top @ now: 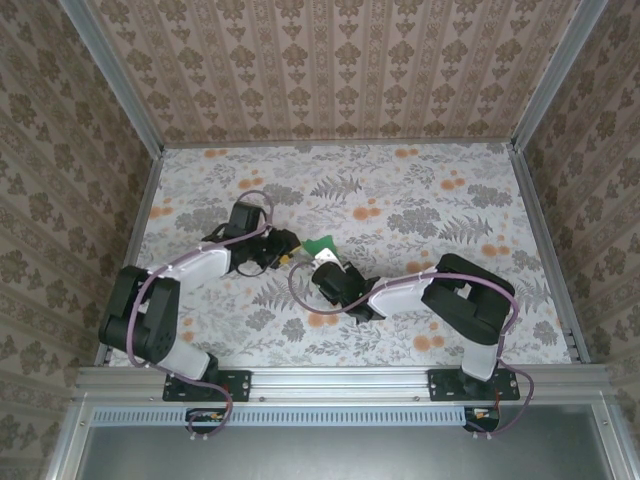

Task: Fold a paper plane with a square sheet of paper (pick it up from the middle)

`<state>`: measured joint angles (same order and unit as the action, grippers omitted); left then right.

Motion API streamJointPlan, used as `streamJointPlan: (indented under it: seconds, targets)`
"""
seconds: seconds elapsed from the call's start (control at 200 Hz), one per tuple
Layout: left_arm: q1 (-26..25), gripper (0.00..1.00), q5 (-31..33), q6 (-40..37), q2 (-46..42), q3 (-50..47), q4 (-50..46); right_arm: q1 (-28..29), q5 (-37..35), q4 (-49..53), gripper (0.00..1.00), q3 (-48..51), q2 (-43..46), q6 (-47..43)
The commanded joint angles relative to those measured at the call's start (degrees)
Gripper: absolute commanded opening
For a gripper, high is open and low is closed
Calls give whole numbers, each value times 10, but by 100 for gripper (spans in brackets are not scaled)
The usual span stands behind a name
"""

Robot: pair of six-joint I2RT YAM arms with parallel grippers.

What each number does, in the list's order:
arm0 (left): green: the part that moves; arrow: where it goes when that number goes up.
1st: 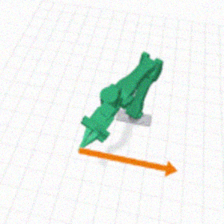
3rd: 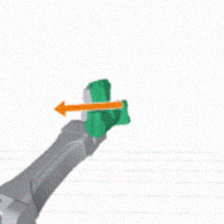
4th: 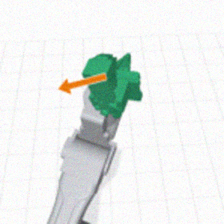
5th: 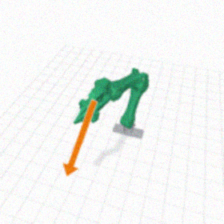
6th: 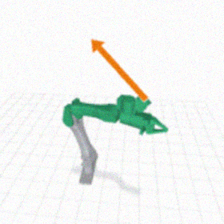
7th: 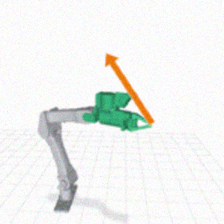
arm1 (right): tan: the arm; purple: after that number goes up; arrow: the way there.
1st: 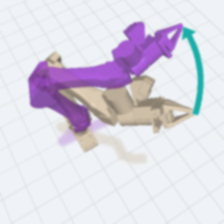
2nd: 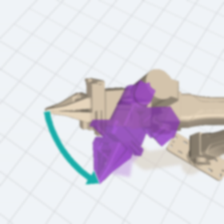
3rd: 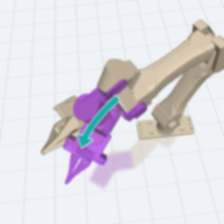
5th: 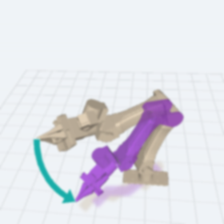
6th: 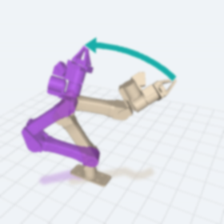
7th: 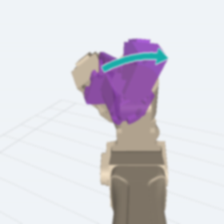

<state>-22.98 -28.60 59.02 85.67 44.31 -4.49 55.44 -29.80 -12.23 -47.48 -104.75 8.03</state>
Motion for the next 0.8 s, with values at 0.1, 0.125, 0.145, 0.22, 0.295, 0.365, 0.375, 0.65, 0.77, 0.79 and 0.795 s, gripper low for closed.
streamJointPlan:
  seconds: [0.1,0.125,0.145,0.22,0.295,0.365,0.375,0.65,0.77,0.79,0.795]
  targets:
    - [3,43,11,-17,-34,-48,28,-35,134,-8,3,19,30,65]
    - [2,42,8,-16,-34,-53,37,-40,148,-9,3,20,31,71]
    - [1,42,6,-15,-34,-56,42,-44,161,-11,3,22,31,76]
    - [-4,42,-2,-14,-30,-66,60,-57,195,-17,3,26,33,94]
    - [-12,41,-6,-14,-24,-72,75,-73,230,-28,3,34,37,112]
    - [-20,40,-9,-15,-18,-73,87,-87,264,-41,2,41,42,127]
    - [-22,40,-10,-15,-16,-72,88,-89,269,-42,2,42,42,130]
    - [-60,33,-26,-7,31,-60,146,-136,370,-74,2,61,48,174]
    - [-70,29,-35,-1,54,-50,170,-149,402,-83,3,63,41,189]
    - [-72,29,-36,-1,55,-48,171,-152,407,-85,3,63,39,191]
    - [-73,29,-36,-1,57,-48,171,-152,409,-85,3,63,39,193]
